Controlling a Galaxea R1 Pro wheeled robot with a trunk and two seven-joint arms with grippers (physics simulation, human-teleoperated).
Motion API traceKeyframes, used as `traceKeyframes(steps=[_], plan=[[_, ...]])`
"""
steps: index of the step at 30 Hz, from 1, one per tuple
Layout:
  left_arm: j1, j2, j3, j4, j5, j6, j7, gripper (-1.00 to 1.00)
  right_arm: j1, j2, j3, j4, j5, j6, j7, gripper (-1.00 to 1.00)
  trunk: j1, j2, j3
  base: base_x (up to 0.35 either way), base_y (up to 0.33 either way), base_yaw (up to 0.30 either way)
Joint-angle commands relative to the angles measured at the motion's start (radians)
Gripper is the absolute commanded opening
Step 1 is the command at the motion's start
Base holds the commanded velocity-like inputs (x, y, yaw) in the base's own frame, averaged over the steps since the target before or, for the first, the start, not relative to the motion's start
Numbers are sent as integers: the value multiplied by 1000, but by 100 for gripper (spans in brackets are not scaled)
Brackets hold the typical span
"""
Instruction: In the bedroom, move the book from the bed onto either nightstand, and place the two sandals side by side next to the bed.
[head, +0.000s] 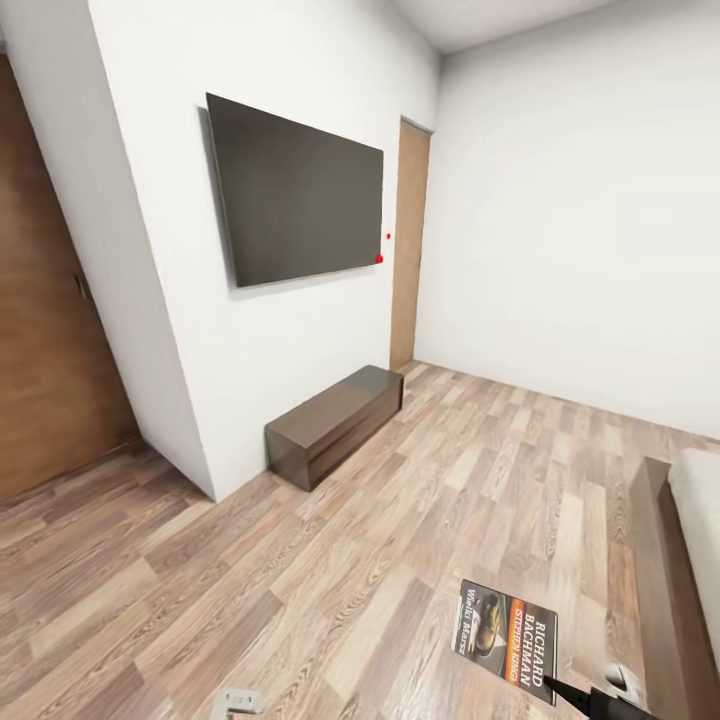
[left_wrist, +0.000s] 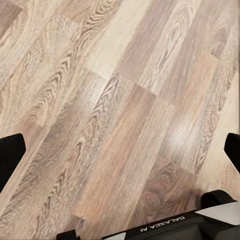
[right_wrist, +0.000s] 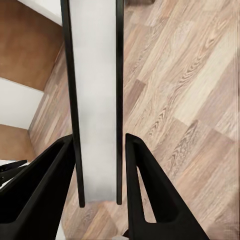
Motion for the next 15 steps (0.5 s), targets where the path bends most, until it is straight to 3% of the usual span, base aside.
traceKeyframes(steps=[1,15], plan=[[-1,0,8,0,-10,-4,-2,100,-1,0,2,0,-11,6,3,-100,0,-1,-1,0,0,-267],[-1,0,8,1,-10,-4,-2,100,-1,0,2,0,-11,6,3,-100,0,-1,-1,0,0,-261]])
